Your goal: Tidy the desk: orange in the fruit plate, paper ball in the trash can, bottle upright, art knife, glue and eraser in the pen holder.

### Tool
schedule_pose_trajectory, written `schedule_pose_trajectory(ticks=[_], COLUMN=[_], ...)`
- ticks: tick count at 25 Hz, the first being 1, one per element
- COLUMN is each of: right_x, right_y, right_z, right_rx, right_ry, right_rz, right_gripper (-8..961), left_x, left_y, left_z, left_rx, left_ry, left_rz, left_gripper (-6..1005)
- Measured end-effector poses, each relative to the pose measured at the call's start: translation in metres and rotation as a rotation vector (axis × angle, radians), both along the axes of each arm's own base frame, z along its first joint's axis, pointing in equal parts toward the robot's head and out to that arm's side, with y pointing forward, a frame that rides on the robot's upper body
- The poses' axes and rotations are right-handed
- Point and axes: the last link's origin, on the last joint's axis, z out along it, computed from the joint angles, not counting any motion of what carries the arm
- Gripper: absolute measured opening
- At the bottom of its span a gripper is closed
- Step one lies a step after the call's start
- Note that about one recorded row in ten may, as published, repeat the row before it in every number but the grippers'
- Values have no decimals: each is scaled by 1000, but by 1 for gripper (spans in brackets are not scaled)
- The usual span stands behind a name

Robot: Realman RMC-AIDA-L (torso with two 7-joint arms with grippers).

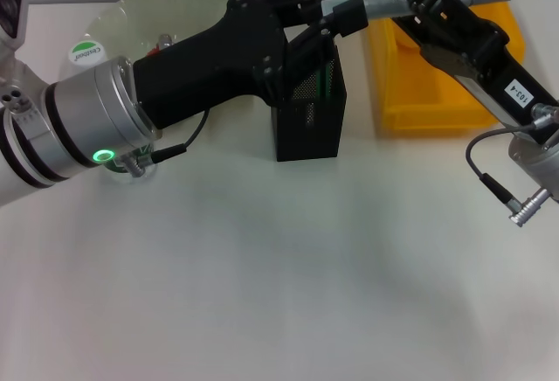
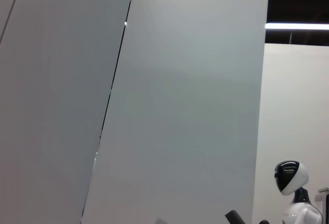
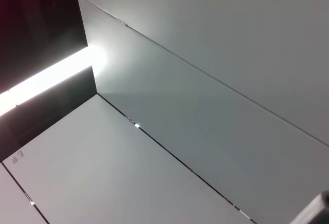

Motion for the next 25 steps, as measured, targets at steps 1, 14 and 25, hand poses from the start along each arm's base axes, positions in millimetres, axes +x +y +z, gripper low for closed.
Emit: schedule_pose_trajectory(ticks=[1, 14, 25], right_x=[0, 11, 47], right_y=[0, -8, -38], right_z=[0, 0, 2], right_rx=[0, 2, 20], right_ry=[0, 0, -18], right_rz=[-1, -37, -148], right_gripper=[492, 531, 539], left_x=[0, -2, 0], left_y=[0, 8, 21], left_z=[0, 8, 20], left_rx=[1, 34, 65], left_ry=[-3, 1, 98], left_rz=[1, 27, 38], left_gripper=[179, 186, 196])
